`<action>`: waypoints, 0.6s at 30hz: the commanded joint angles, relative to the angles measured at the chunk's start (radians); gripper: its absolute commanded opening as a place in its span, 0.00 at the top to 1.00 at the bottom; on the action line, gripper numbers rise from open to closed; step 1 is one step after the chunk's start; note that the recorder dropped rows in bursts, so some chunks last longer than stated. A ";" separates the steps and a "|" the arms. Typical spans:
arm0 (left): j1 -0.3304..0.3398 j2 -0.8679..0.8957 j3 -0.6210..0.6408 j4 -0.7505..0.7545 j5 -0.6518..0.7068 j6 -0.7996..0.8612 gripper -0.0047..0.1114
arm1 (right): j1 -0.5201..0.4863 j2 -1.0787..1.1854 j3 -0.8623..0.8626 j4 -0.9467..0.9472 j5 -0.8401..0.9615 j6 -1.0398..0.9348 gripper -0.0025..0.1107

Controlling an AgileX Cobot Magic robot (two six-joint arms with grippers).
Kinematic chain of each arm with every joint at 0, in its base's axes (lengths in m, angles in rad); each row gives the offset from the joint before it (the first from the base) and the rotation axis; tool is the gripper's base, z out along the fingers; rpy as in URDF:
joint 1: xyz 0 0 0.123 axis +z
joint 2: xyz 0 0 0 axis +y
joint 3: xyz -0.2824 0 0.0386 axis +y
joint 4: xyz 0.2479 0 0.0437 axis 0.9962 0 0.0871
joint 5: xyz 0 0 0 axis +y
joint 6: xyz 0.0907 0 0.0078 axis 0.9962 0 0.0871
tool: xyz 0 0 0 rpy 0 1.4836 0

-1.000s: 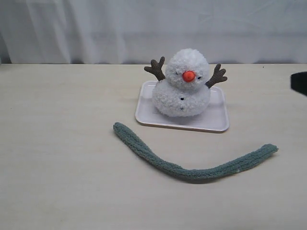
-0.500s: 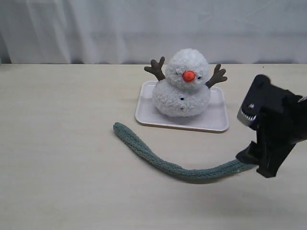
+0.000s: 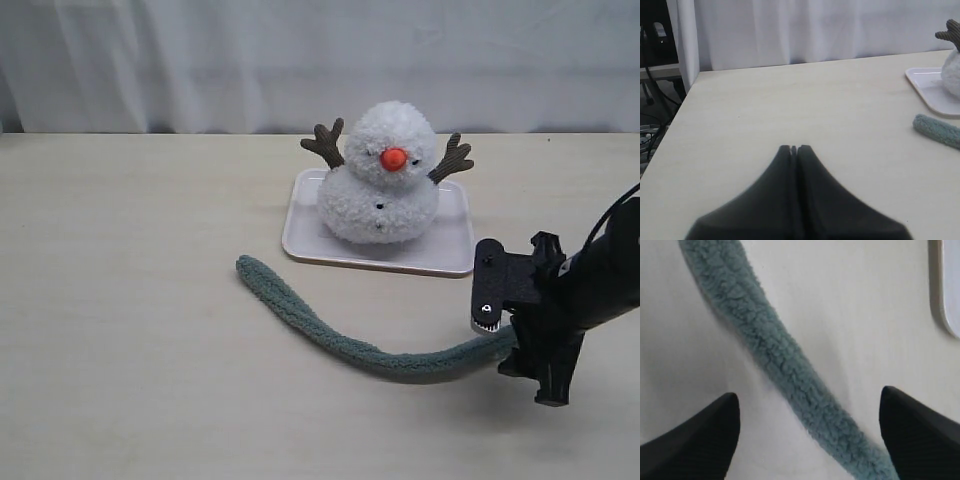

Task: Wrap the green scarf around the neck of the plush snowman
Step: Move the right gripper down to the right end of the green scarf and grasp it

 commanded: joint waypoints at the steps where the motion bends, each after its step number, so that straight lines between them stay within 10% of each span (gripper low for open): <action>1: 0.004 -0.002 0.002 -0.003 -0.012 -0.005 0.96 | 0.002 0.059 0.004 -0.008 -0.080 -0.009 0.33; 7: 0.004 -0.002 0.002 -0.003 -0.012 -0.005 0.96 | 0.002 0.130 0.004 -0.037 -0.109 -0.047 0.35; 18: 0.004 -0.002 0.002 -0.003 -0.012 -0.005 0.96 | 0.012 0.127 0.004 -0.043 -0.052 -0.065 0.94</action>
